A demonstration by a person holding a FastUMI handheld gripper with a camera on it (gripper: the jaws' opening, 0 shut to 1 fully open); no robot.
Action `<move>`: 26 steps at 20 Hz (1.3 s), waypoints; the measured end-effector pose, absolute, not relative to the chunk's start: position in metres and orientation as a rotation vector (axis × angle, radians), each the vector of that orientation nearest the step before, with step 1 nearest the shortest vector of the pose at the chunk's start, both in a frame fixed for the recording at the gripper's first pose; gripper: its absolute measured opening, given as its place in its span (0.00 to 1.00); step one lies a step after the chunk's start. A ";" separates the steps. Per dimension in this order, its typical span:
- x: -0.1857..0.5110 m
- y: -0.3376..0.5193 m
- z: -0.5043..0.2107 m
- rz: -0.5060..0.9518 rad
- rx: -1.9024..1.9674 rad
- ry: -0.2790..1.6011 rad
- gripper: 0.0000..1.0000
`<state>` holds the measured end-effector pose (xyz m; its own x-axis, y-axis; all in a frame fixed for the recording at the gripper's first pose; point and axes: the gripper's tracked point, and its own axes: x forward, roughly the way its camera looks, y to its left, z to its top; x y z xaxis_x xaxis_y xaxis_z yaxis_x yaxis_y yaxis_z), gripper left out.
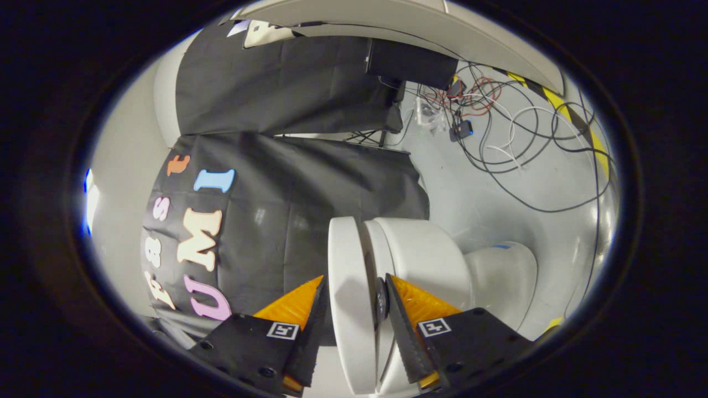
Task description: Open the toilet lid.
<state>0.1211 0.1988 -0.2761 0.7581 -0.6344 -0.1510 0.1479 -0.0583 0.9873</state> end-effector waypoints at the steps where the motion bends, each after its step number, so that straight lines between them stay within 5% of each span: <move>1: 0.121 0.199 -0.278 -0.679 1.496 -0.397 0.64; 26: 0.127 0.235 -0.282 -0.593 1.422 -0.185 0.64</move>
<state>0.1265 0.2346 -0.2821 0.8430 -0.4889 -0.2246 0.2751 0.0329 0.9609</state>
